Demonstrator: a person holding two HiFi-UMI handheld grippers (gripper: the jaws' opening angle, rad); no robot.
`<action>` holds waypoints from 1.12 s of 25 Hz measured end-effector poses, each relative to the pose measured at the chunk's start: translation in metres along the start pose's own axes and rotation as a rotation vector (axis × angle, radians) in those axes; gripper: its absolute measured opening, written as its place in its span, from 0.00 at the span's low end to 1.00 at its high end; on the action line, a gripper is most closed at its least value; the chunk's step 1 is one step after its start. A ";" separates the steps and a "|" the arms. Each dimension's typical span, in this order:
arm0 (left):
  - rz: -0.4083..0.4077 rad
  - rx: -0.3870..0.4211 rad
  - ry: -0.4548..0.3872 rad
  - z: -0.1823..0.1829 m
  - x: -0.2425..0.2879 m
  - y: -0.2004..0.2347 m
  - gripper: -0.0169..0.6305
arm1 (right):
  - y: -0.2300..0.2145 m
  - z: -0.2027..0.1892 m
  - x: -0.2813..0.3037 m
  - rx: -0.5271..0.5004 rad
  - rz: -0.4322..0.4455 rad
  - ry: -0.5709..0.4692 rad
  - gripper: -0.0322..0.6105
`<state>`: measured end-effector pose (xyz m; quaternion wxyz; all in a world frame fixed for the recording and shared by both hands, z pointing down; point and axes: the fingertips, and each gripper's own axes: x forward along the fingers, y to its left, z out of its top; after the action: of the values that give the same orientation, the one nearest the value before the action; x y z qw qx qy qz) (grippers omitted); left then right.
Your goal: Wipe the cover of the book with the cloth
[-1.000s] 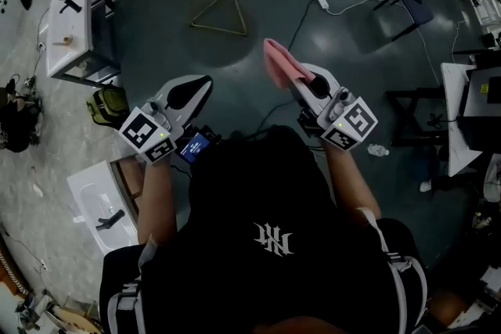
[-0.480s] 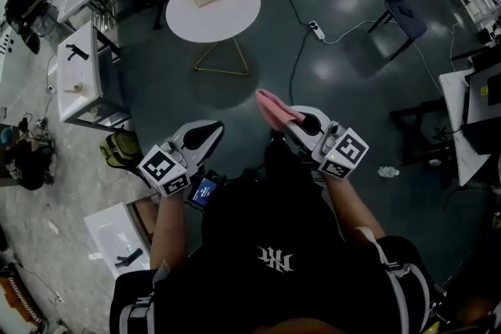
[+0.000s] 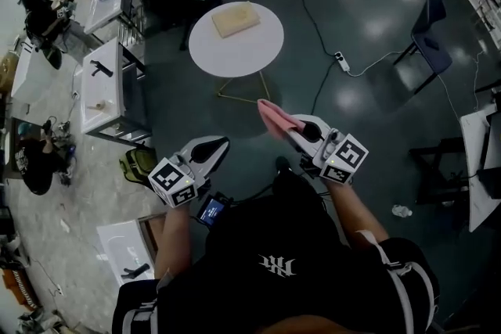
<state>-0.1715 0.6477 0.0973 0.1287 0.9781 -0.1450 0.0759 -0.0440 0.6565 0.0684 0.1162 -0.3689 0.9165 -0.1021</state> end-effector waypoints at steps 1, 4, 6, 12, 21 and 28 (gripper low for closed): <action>0.010 0.003 -0.002 0.007 0.009 0.009 0.03 | -0.013 0.007 0.006 -0.004 0.011 -0.004 0.07; 0.036 0.015 -0.001 0.027 0.032 0.028 0.03 | -0.048 0.026 0.019 0.004 0.044 -0.004 0.07; 0.058 0.017 0.015 0.040 0.047 0.038 0.03 | -0.068 0.039 0.025 0.009 0.070 -0.003 0.07; 0.129 0.029 0.038 0.074 0.094 0.080 0.03 | -0.131 0.073 0.044 0.003 0.141 -0.023 0.07; 0.232 -0.010 0.023 0.076 0.132 0.145 0.03 | -0.199 0.064 0.074 0.057 0.203 -0.002 0.07; 0.267 -0.074 0.014 0.062 0.143 0.195 0.03 | -0.241 0.054 0.108 0.090 0.201 0.017 0.07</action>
<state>-0.0882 0.4128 0.1092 0.1546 0.9440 -0.2758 0.0940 0.0527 0.4051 0.0683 0.1345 -0.2686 0.9443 -0.1343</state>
